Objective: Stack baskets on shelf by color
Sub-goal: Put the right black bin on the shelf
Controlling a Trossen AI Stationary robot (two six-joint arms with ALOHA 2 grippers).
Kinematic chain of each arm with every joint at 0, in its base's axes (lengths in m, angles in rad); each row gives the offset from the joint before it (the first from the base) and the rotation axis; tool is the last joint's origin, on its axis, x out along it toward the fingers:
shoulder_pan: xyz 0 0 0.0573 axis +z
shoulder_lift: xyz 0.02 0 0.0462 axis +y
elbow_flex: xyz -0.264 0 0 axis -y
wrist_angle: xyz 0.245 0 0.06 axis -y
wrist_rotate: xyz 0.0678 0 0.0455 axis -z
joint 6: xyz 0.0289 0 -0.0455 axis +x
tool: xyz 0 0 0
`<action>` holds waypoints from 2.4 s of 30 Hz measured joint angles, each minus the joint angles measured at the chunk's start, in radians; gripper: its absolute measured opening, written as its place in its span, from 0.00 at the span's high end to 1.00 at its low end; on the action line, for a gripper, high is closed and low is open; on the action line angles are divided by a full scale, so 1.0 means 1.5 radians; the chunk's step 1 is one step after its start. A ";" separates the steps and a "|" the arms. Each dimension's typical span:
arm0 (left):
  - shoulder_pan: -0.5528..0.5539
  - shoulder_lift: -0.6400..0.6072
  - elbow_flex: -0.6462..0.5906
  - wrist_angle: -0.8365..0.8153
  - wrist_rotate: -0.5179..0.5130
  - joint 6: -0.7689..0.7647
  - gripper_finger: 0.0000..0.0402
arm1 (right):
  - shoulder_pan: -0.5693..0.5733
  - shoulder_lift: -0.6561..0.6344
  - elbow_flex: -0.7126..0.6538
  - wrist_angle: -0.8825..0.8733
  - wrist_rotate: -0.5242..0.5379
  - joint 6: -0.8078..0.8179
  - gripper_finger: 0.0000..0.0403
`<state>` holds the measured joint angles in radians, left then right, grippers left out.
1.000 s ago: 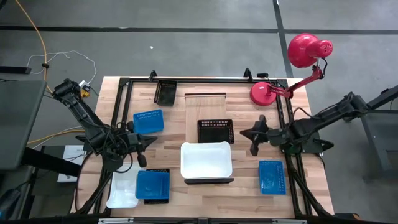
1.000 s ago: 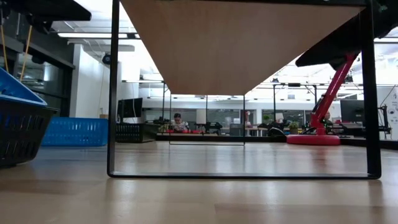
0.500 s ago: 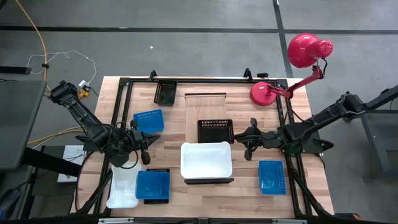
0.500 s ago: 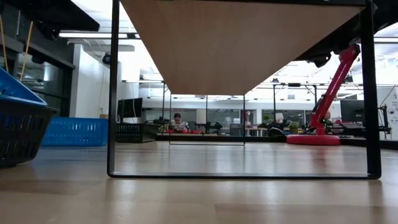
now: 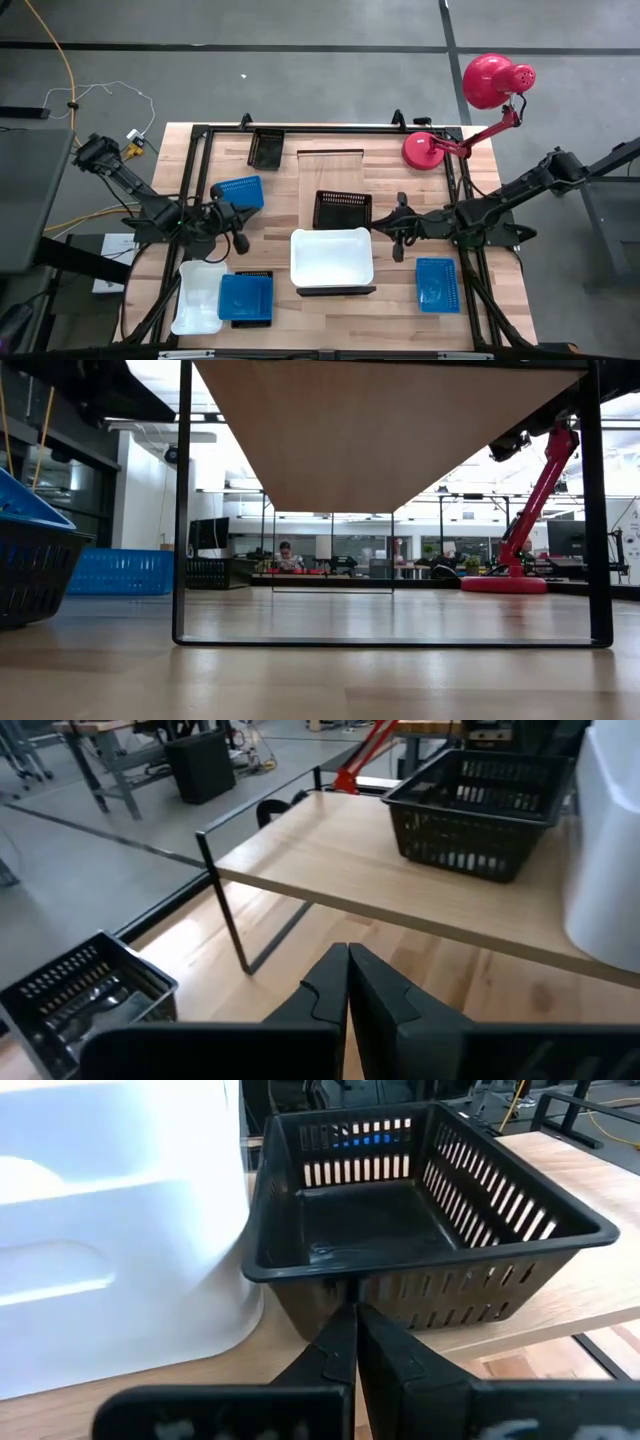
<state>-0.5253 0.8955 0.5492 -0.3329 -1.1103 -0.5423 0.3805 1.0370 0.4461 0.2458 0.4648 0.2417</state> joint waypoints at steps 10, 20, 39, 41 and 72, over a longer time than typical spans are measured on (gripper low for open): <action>0.156 0.000 0.000 0.176 0.123 0.253 1.00 | -0.001 0.000 0.000 -0.009 0.038 -0.027 1.00; 0.364 0.000 0.000 0.236 0.305 0.360 1.00 | -0.002 0.000 0.000 -0.002 0.038 -0.062 1.00; 0.480 0.000 0.000 0.208 0.525 0.446 1.00 | -0.097 0.059 0.000 0.083 -0.090 -0.033 1.00; 0.487 0.000 0.000 0.209 0.531 0.457 1.00 | -0.099 0.073 0.000 0.087 -0.097 -0.035 1.00; 0.546 0.401 0.002 0.730 0.649 0.429 1.00 | -0.101 0.078 0.042 0.092 -0.124 -0.074 1.00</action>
<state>0.2935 1.4972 0.5514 0.7615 -0.1364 0.1017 0.2297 1.1545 0.5095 0.3840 0.2783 0.1308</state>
